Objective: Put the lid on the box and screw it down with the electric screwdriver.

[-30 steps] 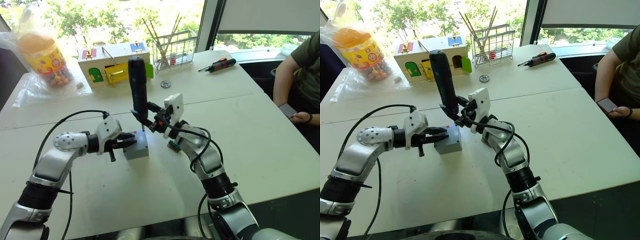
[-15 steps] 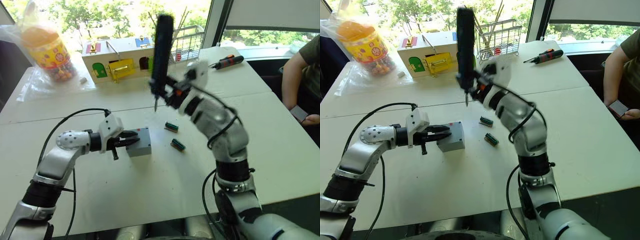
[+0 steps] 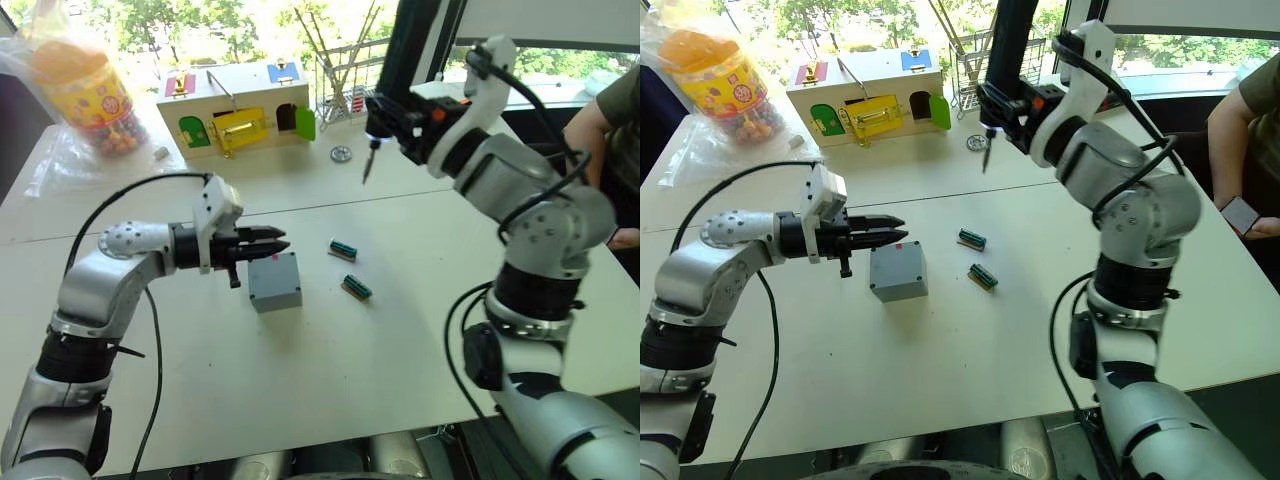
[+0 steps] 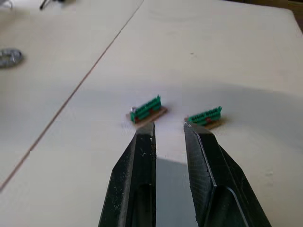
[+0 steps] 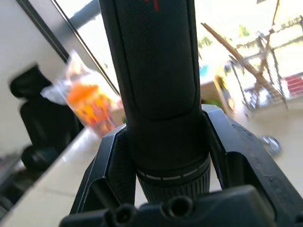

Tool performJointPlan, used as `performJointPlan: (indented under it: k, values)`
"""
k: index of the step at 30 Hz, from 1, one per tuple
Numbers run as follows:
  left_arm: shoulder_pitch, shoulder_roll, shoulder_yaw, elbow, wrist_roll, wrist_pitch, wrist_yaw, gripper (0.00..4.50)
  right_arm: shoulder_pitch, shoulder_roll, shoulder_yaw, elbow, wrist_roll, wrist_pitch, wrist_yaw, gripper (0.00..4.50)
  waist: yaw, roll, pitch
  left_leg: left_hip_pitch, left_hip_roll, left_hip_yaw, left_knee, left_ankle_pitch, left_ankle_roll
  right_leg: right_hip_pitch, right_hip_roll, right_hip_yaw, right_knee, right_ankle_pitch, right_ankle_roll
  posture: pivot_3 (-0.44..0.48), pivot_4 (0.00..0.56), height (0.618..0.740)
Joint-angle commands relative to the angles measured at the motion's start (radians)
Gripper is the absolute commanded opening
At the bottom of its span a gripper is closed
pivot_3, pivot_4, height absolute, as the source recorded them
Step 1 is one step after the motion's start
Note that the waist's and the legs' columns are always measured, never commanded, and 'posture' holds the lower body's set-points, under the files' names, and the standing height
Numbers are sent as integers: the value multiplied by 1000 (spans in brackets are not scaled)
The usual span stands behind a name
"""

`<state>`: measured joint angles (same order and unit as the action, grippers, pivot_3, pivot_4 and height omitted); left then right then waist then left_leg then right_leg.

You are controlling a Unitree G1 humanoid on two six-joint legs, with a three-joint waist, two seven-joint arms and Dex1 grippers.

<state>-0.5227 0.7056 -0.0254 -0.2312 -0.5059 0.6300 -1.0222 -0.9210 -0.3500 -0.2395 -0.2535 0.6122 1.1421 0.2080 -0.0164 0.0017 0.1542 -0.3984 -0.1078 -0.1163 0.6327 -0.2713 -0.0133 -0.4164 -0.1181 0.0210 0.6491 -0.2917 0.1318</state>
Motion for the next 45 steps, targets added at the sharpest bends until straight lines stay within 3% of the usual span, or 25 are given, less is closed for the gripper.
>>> performJointPlan:
  k: [1, 7, 11, 15, 22, 29, 30, 34, 42, 45]
  values:
    - [-48, -3, -30, -55, -8, 2, -16, 923, -9, -201, 27, -16, -8, 74, 90, 1752, -1, 0, 1, -4, 0, 0, 1, 0, 0, -4, 0, 0, 0, 0, 0, 0, 150, 740]
    - [-42, 16, -124, -105, 34, -18, -52, 923, 55, -450, 93, 86, 162, 438, 256, 1752, -8, -1, 2, -11, 1, 2, 4, 0, 1, -10, 0, 0, 0, 0, 0, 0, 150, 740]
    - [-25, 36, -164, -105, 71, -38, -74, 923, 69, -533, 153, 182, 265, 472, 287, 1752, -17, 0, 10, -11, 2, 2, 7, 0, 1, -10, 0, 0, 3, 0, 0, 0, 150, 740]
    - [14, 53, -176, -104, 92, -59, -89, 923, 67, -589, 271, 315, 251, 472, 314, 1752, -12, -1, 12, -11, 1, 2, 16, -1, 3, -7, 0, 0, 6, 0, 0, 0, 150, 740]
    - [68, 53, -168, -97, 128, -81, -63, 923, -13, -569, 388, 525, 235, 472, 319, 1752, 3, -3, 14, -12, 1, 3, 16, -2, 4, -8, 0, 0, 5, 0, 0, 0, 150, 740]
    - [104, 56, -154, -116, 125, -80, -39, 923, -48, -548, 448, 541, 158, 471, 352, 1752, 4, -3, 14, -12, 1, 3, 16, -2, 4, -8, 0, 0, 5, 0, 0, 0, 150, 740]
    - [106, 56, -151, -114, 126, -82, -34, 923, -43, -556, 466, 527, 142, 462, 363, 2791, 4, -3, 14, -12, 1, 3, 16, -2, 4, -8, 0, 0, 5, 0, 0, 0, 150, 740]
    - [100, 61, -136, -95, 132, -92, -23, 923, -29, -572, 510, 493, 77, 409, 399, 4390, 4, -3, 14, -12, 1, 3, 17, -2, 4, -7, 0, 0, 6, 1, 0, 0, 150, 740]
    - [87, 76, -95, -56, 122, -89, -19, 923, -48, -535, 447, 417, 15, 325, 421, 4455, 3, -3, 14, -12, 0, 3, 18, -2, 4, -7, 0, 0, 7, 1, 0, 0, 150, 740]
    - [81, 86, -44, -36, 95, -72, -19, 923, -53, -543, 460, 299, -39, 162, 458, 4455, 1, -3, 14, -12, 0, 3, 18, -2, 4, -8, 0, 0, 7, 1, 0, 0, 150, 740]
